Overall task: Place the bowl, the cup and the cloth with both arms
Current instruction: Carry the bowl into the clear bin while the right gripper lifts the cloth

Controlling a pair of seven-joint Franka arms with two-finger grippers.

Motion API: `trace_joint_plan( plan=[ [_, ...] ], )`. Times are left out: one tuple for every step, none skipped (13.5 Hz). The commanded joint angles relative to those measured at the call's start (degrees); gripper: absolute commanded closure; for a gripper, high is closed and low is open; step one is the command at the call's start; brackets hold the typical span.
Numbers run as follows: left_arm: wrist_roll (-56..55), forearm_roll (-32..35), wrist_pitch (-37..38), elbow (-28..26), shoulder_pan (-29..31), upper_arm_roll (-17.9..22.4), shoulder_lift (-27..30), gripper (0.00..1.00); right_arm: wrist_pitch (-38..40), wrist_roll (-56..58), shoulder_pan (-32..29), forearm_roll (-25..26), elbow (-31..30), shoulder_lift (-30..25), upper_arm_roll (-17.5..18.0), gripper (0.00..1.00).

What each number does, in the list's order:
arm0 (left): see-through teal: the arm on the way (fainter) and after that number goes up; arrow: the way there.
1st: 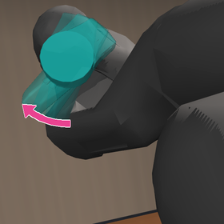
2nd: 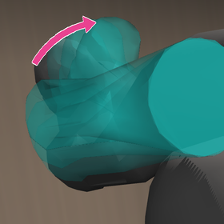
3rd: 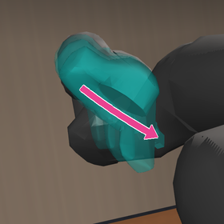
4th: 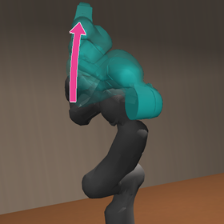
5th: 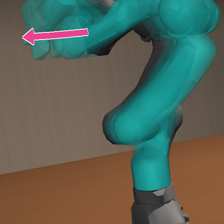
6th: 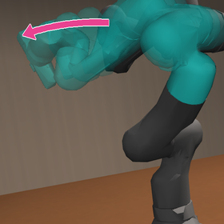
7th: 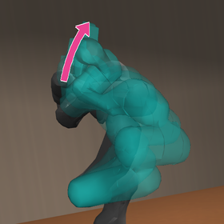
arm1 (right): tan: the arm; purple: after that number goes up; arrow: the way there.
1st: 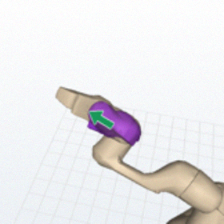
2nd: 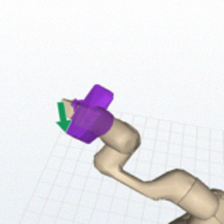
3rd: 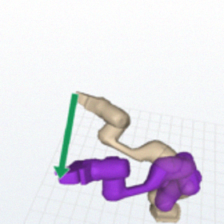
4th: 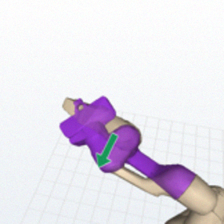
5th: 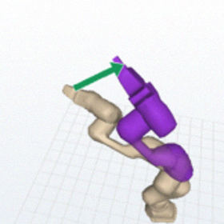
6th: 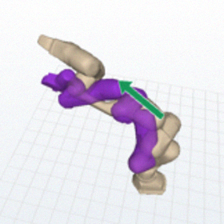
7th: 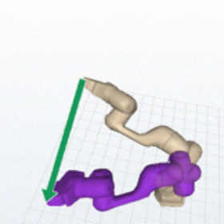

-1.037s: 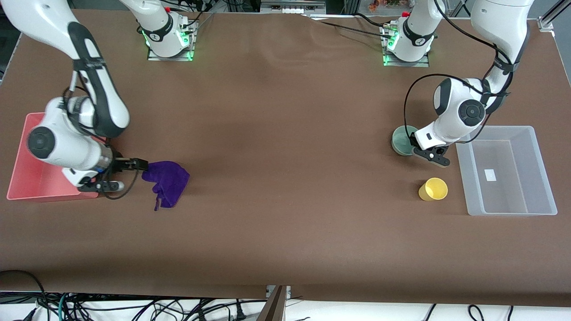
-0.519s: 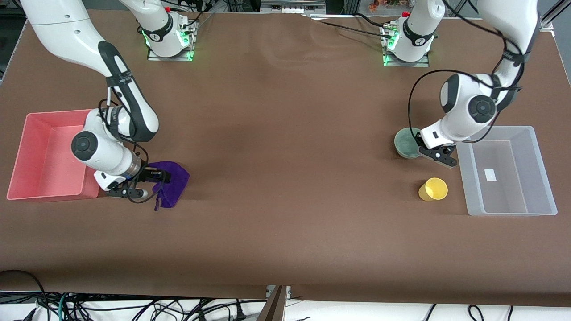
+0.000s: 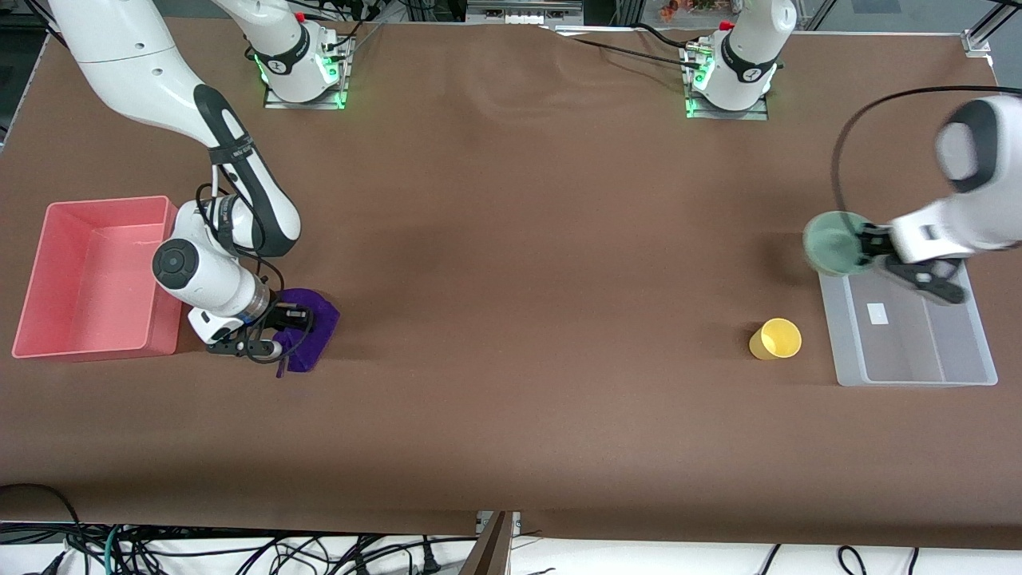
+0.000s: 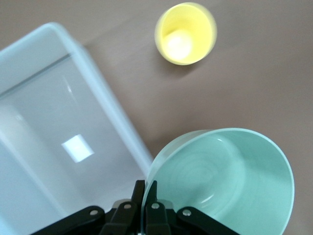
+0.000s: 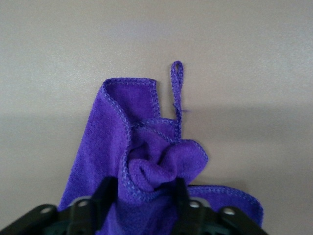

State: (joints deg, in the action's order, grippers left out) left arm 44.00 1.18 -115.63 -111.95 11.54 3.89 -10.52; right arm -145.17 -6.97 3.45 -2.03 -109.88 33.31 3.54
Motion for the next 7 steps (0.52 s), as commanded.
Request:
trace_joint_plan(
  plan=[
    [8.7,0.3,0.1,8.6,6.6,-0.5,-10.1,1.0,-0.3,0.5,0.3,-0.6,0.2,-0.6,0.0,1.0],
    [10.9,0.2,-0.8,10.8,8.1,-0.6,-13.0,1.0,0.1,0.6,0.2,-0.7,0.4,-1.3,0.0,1.0],
    [11.4,0.1,-2.6,11.9,8.9,-0.6,-15.3,1.0,2.0,0.7,0.1,-0.6,0.9,-2.4,0.0,1.0],
    [11.5,0.0,-5.7,12.3,9.6,-0.6,-17.8,1.0,5.4,0.7,-0.1,-0.2,2.2,-3.8,0.0,1.0],
    [11.6,0.0,-9.2,12.3,9.9,-0.6,-19.8,1.0,10.3,0.7,-0.4,0.0,4.0,-5.4,-0.1,1.0],
    [12.3,0.0,-12.1,12.3,10.5,-0.6,-21.7,1.0,16.1,0.8,-0.5,0.2,6.2,-7.4,-0.4,1.0],
    [14.3,-0.6,-13.7,12.3,11.3,-0.6,-23.1,1.0,22.5,1.1,-1.1,0.5,8.7,-9.0,-0.7,1.0]
  ],
)
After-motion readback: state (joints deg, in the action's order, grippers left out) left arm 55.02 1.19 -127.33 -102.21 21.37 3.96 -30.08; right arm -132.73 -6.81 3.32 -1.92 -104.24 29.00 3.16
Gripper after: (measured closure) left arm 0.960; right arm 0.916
